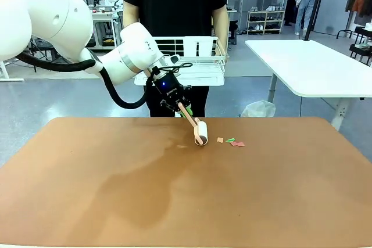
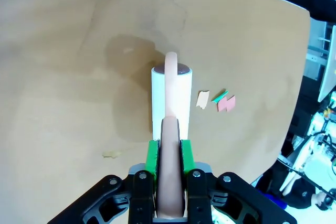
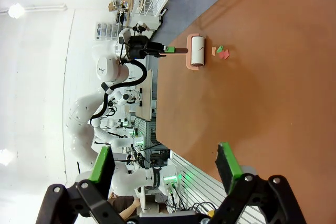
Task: Clean the table.
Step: Clean the table with the Lint Roller when the human lifts the Dish drying rack.
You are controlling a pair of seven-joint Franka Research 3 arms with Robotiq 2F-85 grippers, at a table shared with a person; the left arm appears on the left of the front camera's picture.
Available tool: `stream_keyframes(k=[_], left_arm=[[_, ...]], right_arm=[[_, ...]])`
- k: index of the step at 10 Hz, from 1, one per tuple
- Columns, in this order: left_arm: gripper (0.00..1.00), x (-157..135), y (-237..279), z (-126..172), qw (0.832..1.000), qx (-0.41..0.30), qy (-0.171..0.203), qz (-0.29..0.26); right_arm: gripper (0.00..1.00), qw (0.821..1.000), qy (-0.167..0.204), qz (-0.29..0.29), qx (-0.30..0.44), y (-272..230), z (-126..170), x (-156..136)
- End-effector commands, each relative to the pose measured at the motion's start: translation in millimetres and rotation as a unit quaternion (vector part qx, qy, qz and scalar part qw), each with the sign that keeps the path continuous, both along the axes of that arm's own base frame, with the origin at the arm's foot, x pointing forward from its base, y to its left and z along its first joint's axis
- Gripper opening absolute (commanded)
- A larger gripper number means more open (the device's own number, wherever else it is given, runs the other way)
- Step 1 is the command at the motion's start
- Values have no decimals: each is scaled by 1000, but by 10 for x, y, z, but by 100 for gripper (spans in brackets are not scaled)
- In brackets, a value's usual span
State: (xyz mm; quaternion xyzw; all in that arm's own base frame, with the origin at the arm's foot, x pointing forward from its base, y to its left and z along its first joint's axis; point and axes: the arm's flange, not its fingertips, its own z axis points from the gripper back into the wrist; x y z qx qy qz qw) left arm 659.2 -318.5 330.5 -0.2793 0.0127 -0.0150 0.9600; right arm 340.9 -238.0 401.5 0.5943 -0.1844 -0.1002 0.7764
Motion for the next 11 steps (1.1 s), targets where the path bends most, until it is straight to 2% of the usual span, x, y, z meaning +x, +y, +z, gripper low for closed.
stream_keyframes(k=[1,9,11], left_arm=[[21,7,-56,-230,1000,2,30,-2],[21,218,-1240,-389,997,-31,71,-20],[21,200,-1553,-454,996,-37,76,-1]], right_arm=[[100,1000,-8,-2,5,24,15,-25],[100,1000,-8,-2,5,24,15,-25],[100,1000,-8,-2,5,24,15,-25]])
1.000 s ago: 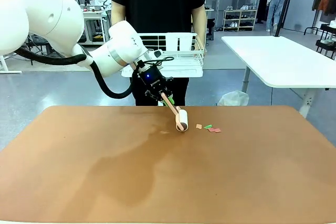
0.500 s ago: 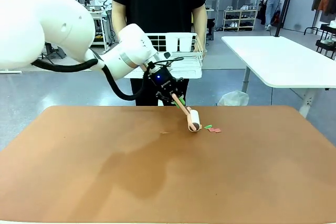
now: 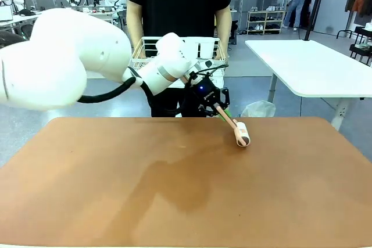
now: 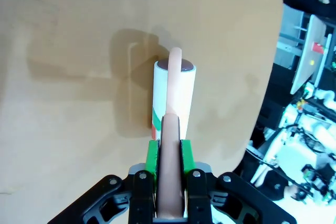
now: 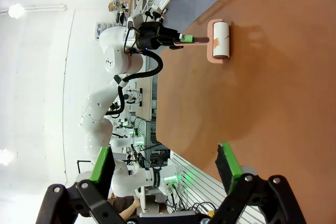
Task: Clean the table.
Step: Clean the table with the Lint Roller when the human lifts the Dish drying rack.
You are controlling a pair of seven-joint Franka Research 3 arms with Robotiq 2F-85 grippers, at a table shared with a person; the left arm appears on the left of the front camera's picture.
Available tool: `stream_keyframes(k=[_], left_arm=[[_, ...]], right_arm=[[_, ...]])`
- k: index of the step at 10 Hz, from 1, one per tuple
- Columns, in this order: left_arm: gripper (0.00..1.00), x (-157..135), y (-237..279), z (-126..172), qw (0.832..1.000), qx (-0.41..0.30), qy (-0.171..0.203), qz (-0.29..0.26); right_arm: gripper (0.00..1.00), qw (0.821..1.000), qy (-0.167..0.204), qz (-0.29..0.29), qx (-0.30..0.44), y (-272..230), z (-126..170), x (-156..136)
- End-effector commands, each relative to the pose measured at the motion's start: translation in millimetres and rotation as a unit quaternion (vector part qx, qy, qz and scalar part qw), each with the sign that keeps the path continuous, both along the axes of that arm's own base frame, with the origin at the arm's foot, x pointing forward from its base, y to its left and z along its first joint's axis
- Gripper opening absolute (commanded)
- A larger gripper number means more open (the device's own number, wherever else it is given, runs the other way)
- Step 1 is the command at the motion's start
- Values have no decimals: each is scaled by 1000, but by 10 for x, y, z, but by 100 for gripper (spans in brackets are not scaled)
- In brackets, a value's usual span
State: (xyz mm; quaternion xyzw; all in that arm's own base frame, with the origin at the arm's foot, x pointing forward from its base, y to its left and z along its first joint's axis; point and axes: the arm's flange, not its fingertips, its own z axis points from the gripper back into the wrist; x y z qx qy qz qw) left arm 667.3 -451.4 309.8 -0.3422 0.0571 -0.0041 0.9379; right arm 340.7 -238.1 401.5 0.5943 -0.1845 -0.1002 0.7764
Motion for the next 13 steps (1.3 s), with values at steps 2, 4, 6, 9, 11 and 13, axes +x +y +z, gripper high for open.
stream_keyframes(k=[2,4,6,9,11,13], left_arm=[[21,75,-382,-197,999,24,21,4],[21,59,-404,9,1000,18,2,3],[21,55,-343,416,999,32,-13,12],[21,-69,-43,1289,999,20,-49,-5],[21,-172,434,1600,998,44,-37,6],[21,-377,1135,1816,995,94,-32,5]], right_arm=[[100,1000,-8,-2,5,25,14,-23],[100,1000,-8,-2,5,25,14,-23],[100,1000,-8,-2,5,25,14,-23],[100,1000,-8,-2,5,25,14,-23],[100,1000,-8,-2,5,25,14,-23],[100,1000,-8,-2,5,25,14,-23]])
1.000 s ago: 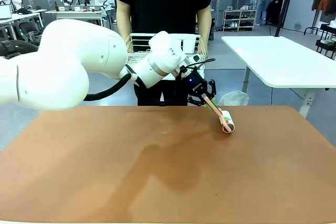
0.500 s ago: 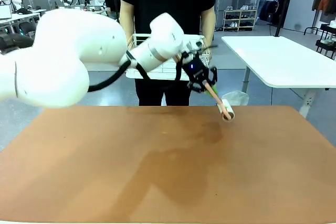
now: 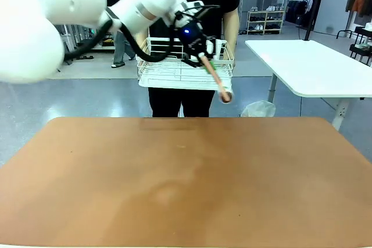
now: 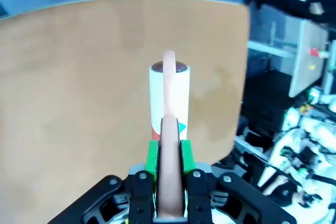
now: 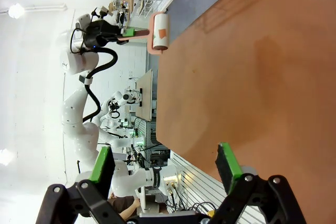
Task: Clean the table.
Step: Clean the table with the Lint Roller when the human lifts the Dish drying rack.
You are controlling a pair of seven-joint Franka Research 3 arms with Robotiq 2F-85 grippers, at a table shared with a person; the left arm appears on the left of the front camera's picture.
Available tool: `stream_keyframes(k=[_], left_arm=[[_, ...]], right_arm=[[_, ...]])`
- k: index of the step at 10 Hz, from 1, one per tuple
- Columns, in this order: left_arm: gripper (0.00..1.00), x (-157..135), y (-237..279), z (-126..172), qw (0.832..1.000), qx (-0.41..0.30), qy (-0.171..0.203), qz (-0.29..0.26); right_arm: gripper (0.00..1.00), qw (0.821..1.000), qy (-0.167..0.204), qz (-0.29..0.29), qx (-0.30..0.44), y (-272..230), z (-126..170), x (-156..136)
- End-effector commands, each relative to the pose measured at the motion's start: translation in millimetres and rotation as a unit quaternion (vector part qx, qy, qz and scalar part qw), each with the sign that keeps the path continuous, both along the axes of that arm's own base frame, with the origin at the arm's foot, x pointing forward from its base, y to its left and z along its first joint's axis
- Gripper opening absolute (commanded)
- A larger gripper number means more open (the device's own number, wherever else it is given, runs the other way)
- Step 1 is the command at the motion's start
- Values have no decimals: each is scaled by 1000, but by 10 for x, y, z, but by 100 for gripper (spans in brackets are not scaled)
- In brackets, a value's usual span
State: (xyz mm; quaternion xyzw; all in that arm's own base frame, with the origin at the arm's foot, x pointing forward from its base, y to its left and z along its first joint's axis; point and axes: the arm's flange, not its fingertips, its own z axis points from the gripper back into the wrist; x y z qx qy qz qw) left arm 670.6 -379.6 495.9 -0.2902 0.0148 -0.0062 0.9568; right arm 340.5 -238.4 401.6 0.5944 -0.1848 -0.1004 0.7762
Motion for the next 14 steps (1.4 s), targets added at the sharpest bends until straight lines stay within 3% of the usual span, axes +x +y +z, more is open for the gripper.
stream_keyframes(k=[1,2,3,6,9,11,12,14], left_arm=[[21,-501,766,37,997,74,-18,-18],[21,-576,1215,90,996,94,-5,3],[21,-728,1647,142,991,130,-24,-37],[21,-1181,2720,287,982,169,-62,-60],[21,-1451,3001,262,974,207,-77,-47],[21,-1417,2898,206,972,211,-85,-52],[21,-1420,3067,330,976,202,-64,-54],[21,-1420,3067,330,976,202,-64,-54]], right_arm=[[100,1000,-8,-1,5,28,13,-20],[100,1000,-8,-1,5,28,13,-20],[100,1000,-8,-1,5,28,13,-20],[100,1000,-8,-1,5,28,13,-20],[100,1000,-8,-1,5,28,13,-20],[100,1000,-8,-1,5,28,13,-20],[100,1000,-8,-1,5,28,13,-20],[100,1000,-8,-1,5,28,13,-20]])
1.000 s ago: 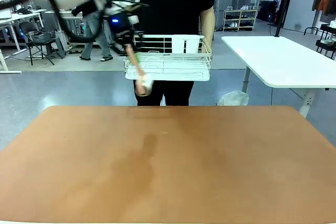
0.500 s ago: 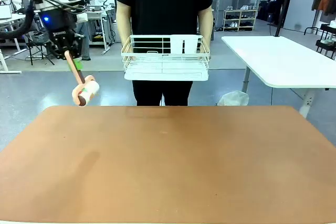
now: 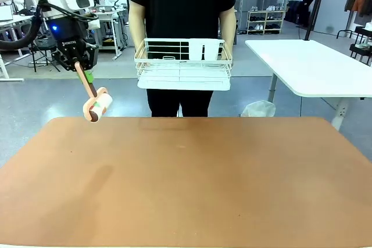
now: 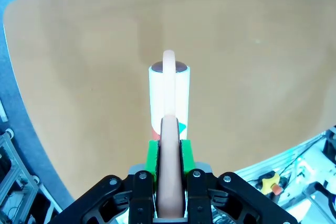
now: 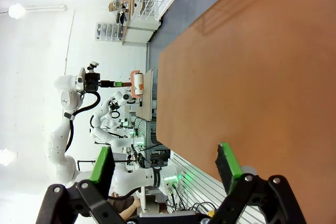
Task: Clean the table.
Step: Clean the table with the Lint Roller when the human lifts the Dish drying rack, then place the Lint Roller down when the Dish drying rack is positioned in the middle of the table.
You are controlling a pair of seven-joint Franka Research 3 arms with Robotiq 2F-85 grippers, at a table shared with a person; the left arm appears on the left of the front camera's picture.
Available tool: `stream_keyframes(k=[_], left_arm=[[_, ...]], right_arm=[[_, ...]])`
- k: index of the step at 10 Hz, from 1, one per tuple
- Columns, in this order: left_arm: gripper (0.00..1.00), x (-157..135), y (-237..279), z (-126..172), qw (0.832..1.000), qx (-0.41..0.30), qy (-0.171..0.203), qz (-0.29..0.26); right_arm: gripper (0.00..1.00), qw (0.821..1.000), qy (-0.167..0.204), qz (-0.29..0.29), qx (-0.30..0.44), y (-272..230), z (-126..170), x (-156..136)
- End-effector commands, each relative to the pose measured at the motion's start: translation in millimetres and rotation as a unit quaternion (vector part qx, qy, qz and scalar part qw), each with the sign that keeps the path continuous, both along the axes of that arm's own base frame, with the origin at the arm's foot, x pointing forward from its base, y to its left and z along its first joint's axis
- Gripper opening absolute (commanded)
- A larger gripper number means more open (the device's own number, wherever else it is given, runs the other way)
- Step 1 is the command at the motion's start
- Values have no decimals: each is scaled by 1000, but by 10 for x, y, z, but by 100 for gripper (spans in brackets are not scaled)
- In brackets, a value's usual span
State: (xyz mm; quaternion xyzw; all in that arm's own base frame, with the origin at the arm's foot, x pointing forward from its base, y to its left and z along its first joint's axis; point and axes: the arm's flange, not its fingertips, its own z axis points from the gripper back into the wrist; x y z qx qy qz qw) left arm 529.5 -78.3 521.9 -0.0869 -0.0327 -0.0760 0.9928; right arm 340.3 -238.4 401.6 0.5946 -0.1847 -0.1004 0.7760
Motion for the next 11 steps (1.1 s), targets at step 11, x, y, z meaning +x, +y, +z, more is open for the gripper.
stream_keyframes(k=[11], left_arm=[[21,-9,54,70,1000,-1,4,2]], right_arm=[[100,1000,-8,-1,5,28,13,-19]])
